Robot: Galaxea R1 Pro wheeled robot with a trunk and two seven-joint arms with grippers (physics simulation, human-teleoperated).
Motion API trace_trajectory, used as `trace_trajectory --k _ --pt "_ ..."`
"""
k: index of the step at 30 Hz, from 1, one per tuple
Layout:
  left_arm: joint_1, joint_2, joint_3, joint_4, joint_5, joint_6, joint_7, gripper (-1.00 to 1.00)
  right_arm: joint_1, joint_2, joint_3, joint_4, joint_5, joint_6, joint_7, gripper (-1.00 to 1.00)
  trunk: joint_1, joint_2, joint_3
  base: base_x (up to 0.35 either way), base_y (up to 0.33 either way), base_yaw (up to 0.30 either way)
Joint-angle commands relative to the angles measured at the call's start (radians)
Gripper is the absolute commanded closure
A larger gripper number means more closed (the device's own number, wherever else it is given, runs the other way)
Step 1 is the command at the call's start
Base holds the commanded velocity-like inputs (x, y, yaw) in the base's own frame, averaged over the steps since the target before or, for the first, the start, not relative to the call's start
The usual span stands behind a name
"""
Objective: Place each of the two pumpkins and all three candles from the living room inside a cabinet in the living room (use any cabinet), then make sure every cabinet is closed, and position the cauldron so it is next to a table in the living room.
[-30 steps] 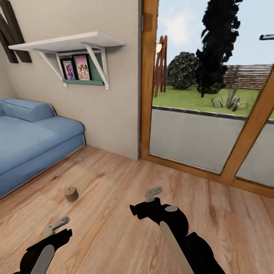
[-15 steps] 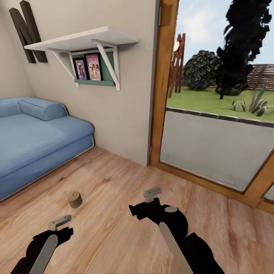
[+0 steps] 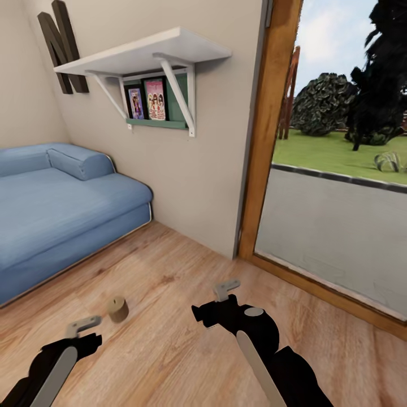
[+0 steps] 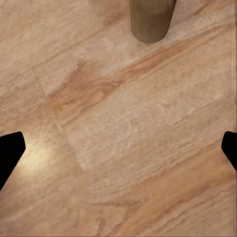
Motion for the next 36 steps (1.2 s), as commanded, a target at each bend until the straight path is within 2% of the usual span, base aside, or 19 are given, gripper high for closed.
trace_trajectory --k 1,6,15,16,20,25,26,31,36 --pt "0.0 0.003 -0.01 0.0 0.009 -0.001 0.005 -1.0 0.0 0.0 0.001 -0.001 -0.01 0.003 -0.01 -1.0 0.0 0.0 -0.001 0.33 -0.001 0.074" --pt "0.003 0.012 -0.032 0.006 0.009 -0.007 -0.009 -1.0 0.0 -0.001 0.001 0.002 -0.011 0.002 -0.005 -1.0 0.0 0.0 -0.001 0.33 0.0 0.04" --pt "0.003 0.012 -0.047 0.094 0.009 -0.028 -0.018 -1.0 -0.006 0.001 -0.009 0.01 -0.011 -0.003 0.001 -1.0 0.0 0.0 -0.001 0.33 0.0 0.007" --pt "0.002 0.008 -0.049 0.107 0.009 -0.034 -0.019 -1.0 -0.029 0.01 -0.009 0.142 -0.01 -0.023 0.001 -1.0 0.0 0.0 -0.001 0.33 0.0 0.0" --pt "0.002 0.007 -0.05 0.11 0.009 -0.035 -0.019 -1.0 -0.044 0.011 -0.005 0.189 -0.01 -0.057 -0.001 -1.0 0.0 0.0 -0.001 0.33 0.0 0.0" --pt "0.002 0.005 -0.051 0.139 0.011 -0.065 -0.029 -1.0 -0.051 0.015 0.005 0.216 -0.011 -0.074 -0.01 -1.0 0.0 0.0 -0.001 0.33 0.0 0.0" --pt "0.002 0.004 -0.051 0.149 0.011 -0.074 -0.042 -1.0 -0.051 0.015 0.017 0.219 -0.011 -0.074 -0.01 -1.0 0.0 0.0 -0.001 0.33 0.005 0.0" --pt "0.002 0.003 -0.051 0.161 0.011 -0.081 -0.061 -1.0 -0.051 0.016 0.046 0.222 -0.011 -0.075 -0.012 -1.0 0.0 0.0 -0.001 0.326 0.068 0.0" --pt "0.002 0.002 -0.051 0.167 0.011 -0.083 -0.066 -1.0 -0.051 0.016 0.053 0.224 -0.01 -0.075 -0.012 -1.0 0.0 0.0 -0.001 0.316 0.149 0.023"
